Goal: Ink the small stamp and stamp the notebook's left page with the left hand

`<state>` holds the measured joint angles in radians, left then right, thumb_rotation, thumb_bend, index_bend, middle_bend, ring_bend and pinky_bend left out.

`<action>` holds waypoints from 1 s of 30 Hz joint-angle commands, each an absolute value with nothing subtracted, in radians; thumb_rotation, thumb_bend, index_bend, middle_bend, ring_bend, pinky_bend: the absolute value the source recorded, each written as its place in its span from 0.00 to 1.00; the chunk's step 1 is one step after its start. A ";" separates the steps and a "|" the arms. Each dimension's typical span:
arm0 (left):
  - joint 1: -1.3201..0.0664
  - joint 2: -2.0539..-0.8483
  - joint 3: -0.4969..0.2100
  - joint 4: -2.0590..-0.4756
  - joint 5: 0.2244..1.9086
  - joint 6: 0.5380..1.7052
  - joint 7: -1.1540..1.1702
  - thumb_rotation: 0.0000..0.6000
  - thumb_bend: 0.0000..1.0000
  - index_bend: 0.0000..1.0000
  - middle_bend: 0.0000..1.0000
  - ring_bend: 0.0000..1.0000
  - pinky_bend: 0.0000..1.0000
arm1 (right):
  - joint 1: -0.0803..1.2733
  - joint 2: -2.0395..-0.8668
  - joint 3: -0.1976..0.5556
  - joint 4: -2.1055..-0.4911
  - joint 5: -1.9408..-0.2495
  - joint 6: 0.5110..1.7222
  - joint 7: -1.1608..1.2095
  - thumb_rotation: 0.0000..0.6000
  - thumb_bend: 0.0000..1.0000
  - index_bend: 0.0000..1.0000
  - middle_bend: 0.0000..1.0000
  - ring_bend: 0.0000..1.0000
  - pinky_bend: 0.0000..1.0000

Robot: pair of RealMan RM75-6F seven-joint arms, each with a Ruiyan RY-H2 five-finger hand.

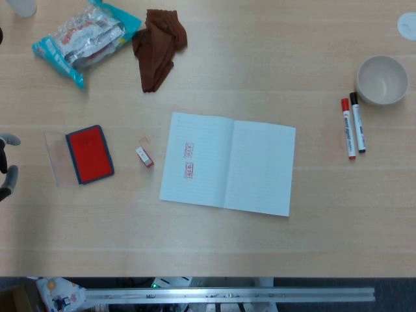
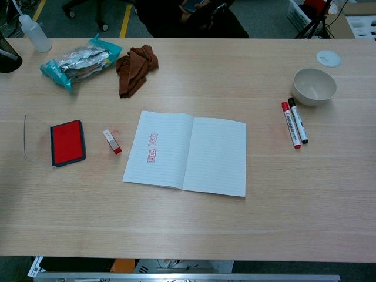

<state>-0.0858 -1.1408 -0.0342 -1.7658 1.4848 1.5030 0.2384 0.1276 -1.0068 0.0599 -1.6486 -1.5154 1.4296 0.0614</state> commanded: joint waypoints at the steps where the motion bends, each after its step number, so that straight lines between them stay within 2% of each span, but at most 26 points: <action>1: -0.084 -1.140 -0.033 -1.765 1.487 1.505 0.237 1.00 0.33 0.38 0.49 0.47 0.54 | 0.129 -1.008 0.059 -1.647 -1.517 1.427 0.063 1.00 0.22 0.34 0.47 0.46 0.54; 15: -0.096 -1.128 -0.034 -1.750 1.524 1.502 0.193 1.00 0.33 0.38 0.49 0.47 0.54 | 0.143 -0.994 0.080 -1.662 -1.528 1.440 0.058 1.00 0.22 0.34 0.47 0.46 0.54; 30: -0.227 -1.103 -0.031 -1.719 1.678 1.386 0.075 1.00 0.33 0.38 0.52 0.50 0.55 | 0.146 -0.970 0.097 -1.676 -1.500 1.438 0.062 1.00 0.22 0.34 0.47 0.46 0.54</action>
